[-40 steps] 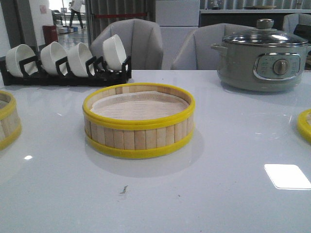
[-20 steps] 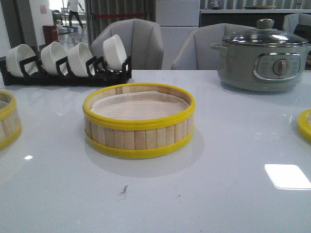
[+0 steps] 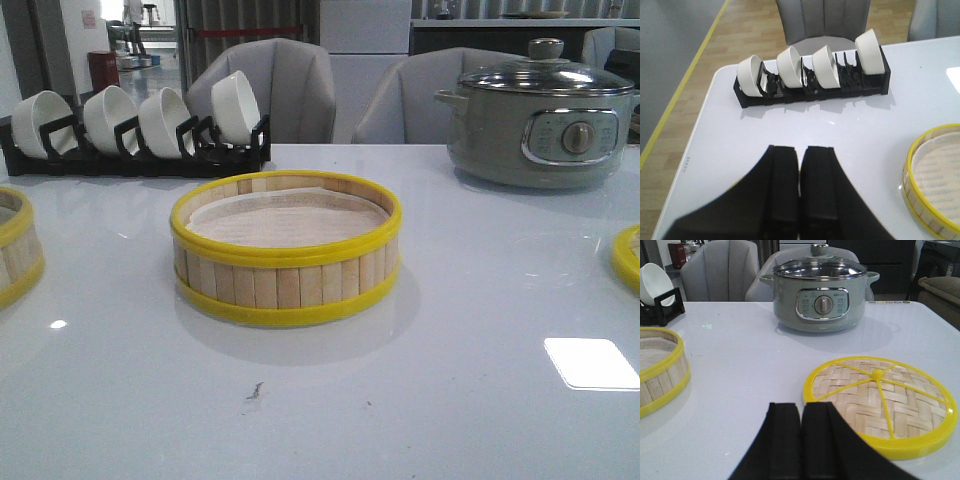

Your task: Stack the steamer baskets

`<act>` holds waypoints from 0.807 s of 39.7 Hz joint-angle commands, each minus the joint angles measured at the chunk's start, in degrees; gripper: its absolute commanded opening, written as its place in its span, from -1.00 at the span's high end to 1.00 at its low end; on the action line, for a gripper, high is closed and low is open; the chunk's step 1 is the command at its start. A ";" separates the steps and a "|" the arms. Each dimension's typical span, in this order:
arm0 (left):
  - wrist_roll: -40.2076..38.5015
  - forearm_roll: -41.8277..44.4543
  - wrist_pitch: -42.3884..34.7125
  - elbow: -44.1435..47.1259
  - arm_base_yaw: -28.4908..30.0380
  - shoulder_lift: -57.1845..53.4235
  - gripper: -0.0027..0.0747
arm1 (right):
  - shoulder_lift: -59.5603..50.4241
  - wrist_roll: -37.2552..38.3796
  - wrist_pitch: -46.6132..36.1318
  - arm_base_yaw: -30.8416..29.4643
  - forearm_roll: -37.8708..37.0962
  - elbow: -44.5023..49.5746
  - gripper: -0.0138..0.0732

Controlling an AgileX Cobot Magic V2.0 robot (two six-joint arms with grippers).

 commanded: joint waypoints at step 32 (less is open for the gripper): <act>0.06 -1.45 -5.36 -2.32 -0.39 1.01 0.72 | -1.22 -0.07 -4.95 -0.34 0.04 -0.87 0.62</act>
